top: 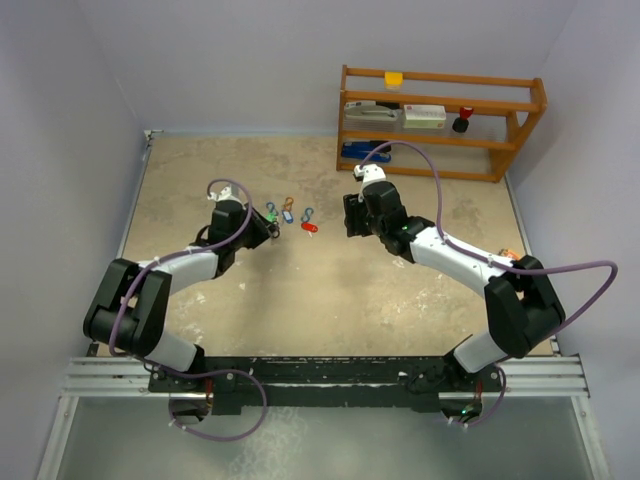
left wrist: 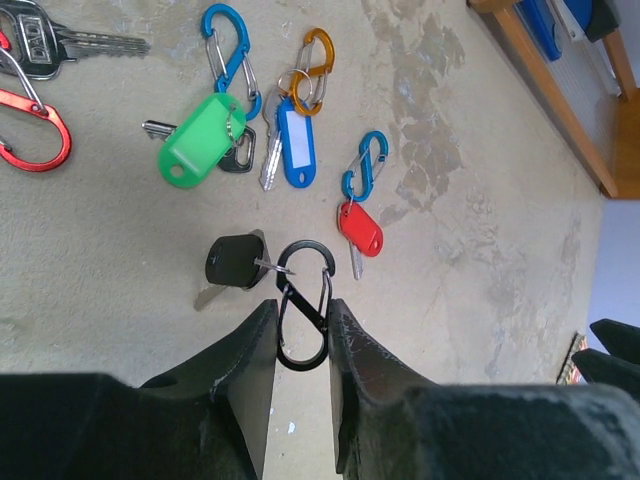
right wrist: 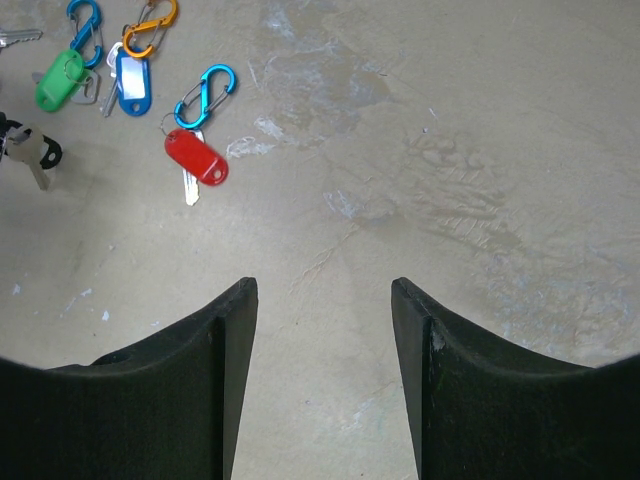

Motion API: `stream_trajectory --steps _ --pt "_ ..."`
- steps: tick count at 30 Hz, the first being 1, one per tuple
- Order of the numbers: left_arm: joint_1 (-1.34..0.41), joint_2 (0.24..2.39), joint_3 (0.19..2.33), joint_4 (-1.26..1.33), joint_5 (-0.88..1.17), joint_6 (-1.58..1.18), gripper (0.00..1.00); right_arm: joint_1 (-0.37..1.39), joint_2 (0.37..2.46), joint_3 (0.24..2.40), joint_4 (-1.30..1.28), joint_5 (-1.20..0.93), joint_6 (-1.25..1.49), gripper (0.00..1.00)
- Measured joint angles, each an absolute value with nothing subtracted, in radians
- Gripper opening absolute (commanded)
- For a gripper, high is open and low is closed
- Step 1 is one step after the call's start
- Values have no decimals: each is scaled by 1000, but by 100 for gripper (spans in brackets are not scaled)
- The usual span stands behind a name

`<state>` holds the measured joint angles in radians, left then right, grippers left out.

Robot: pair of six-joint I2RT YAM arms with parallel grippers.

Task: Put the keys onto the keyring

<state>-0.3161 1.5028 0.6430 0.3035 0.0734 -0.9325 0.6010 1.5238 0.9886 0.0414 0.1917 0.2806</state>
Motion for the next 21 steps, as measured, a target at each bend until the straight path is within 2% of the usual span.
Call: stream_trajectory --steps 12,17,19,20,21 --pt "-314 1446 643 212 52 -924 34 601 1524 989 40 191 281 59" --pt "-314 1381 646 155 14 -914 45 601 1524 989 39 192 281 60" --pt "-314 1348 653 130 -10 -903 48 601 1524 989 38 195 281 68" --pt "-314 1336 655 122 -19 -898 48 601 1523 988 38 202 283 79" --pt "-314 1324 659 112 -28 -897 49 601 1522 987 38 217 290 95"
